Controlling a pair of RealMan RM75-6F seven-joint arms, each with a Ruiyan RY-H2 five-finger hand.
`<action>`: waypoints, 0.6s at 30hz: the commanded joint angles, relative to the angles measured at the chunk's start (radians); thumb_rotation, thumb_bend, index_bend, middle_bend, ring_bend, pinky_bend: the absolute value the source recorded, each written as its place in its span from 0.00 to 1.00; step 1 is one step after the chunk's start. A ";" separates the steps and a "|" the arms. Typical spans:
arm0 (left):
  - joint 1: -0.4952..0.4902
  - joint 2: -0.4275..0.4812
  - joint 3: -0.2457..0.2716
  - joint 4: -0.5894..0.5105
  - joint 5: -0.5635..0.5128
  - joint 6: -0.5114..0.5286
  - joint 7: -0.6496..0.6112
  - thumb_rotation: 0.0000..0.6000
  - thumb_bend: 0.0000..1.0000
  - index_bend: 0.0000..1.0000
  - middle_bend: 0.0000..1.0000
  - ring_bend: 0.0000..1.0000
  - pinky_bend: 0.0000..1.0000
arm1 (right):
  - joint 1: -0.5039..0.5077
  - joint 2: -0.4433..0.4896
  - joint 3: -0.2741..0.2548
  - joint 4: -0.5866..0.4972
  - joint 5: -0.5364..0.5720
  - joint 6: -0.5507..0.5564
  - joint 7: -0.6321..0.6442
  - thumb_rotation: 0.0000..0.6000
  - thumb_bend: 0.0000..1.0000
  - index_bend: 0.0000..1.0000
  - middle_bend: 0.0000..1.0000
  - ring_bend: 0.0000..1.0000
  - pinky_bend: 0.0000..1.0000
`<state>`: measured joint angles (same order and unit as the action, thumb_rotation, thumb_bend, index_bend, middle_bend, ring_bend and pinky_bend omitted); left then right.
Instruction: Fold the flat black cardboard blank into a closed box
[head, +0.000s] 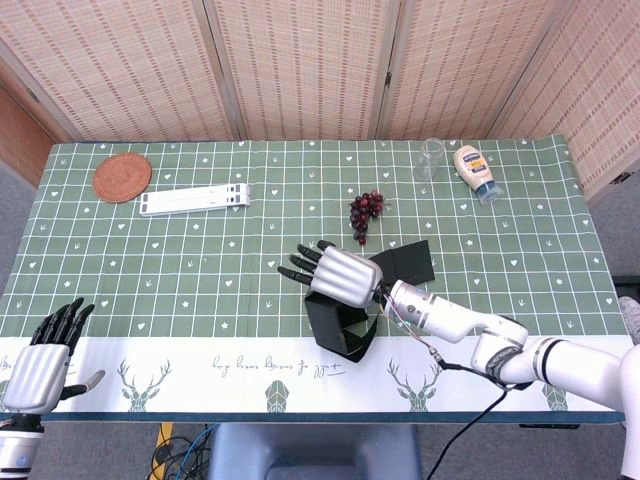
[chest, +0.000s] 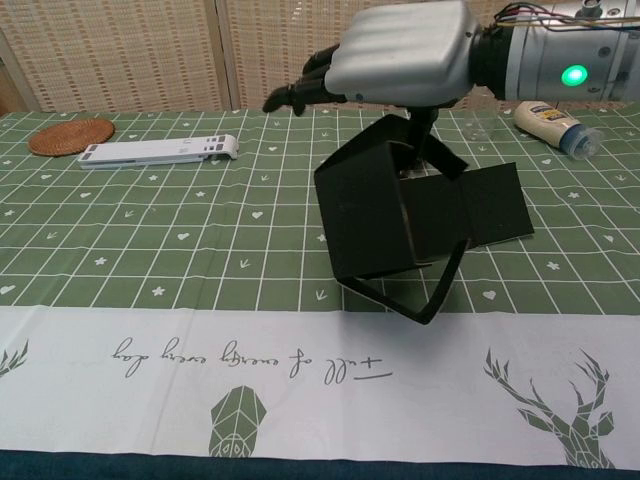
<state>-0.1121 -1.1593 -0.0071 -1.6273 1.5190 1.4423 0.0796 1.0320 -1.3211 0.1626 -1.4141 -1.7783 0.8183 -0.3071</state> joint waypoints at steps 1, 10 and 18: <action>-0.001 -0.001 0.000 0.001 -0.002 -0.003 -0.001 1.00 0.14 0.00 0.00 0.02 0.10 | 0.008 -0.034 0.032 0.013 0.067 -0.029 -0.014 1.00 0.00 0.00 0.00 0.07 0.30; 0.003 0.002 0.001 0.008 -0.009 -0.003 -0.006 1.00 0.14 0.00 0.00 0.02 0.10 | 0.000 -0.032 0.052 0.020 0.152 -0.005 -0.004 1.00 0.00 0.00 0.00 0.00 0.19; -0.007 0.010 -0.008 0.004 -0.009 -0.008 0.004 1.00 0.14 0.00 0.00 0.02 0.10 | -0.070 0.042 0.038 -0.068 0.242 0.033 -0.055 1.00 0.00 0.00 0.06 0.13 0.32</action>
<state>-0.1186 -1.1493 -0.0148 -1.6226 1.5098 1.4349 0.0837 0.9764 -1.2945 0.2066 -1.4665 -1.5515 0.8443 -0.3481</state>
